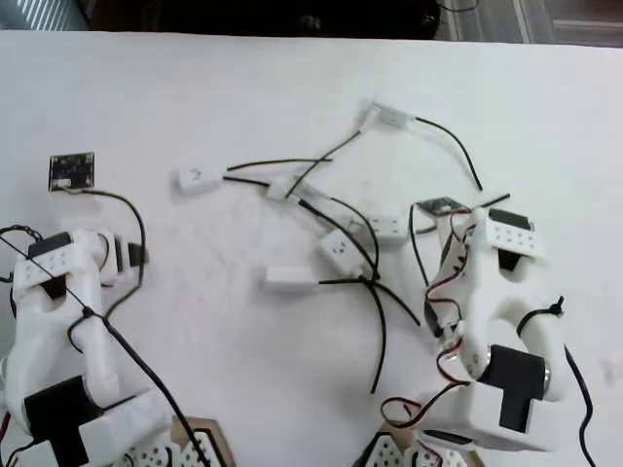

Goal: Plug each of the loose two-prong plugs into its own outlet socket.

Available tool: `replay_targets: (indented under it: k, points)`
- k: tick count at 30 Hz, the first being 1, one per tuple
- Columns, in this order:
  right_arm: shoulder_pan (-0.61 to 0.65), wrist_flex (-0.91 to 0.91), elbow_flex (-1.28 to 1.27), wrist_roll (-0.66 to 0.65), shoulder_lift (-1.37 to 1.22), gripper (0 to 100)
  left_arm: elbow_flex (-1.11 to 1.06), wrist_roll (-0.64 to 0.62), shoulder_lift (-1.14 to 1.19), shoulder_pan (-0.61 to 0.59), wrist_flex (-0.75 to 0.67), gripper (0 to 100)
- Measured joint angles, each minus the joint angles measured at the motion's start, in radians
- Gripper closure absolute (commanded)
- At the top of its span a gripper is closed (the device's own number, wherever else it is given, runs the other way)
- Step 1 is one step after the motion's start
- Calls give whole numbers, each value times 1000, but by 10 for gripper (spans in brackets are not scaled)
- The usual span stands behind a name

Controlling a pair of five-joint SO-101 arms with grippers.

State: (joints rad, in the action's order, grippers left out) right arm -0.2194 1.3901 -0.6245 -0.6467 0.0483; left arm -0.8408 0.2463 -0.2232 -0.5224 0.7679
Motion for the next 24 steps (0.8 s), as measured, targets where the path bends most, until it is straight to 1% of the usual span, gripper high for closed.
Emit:
replay_targets:
  k: [4, 9, 11, 14, 19, 24]
  points:
    - [-9, 60, 12, 0, 97, 981, 0, 0, 0, 0, 0, 716]
    - [9, 87, 0, 0, 354, 981, 0, 0, 0, 35, 0, 716]
    - [58, 89, -34, 20, 479, 981, 0, 0, -11, 52, 0, 716]
    - [143, 51, -107, 120, 667, 981, -2, 0, -98, 75, 26, 716]
    - [318, -137, -293, 282, 918, 981, -26, 0, -318, 138, 103, 714]
    - [500, -316, -420, 431, 1043, 982, -115, 0, -552, 206, 115, 714]
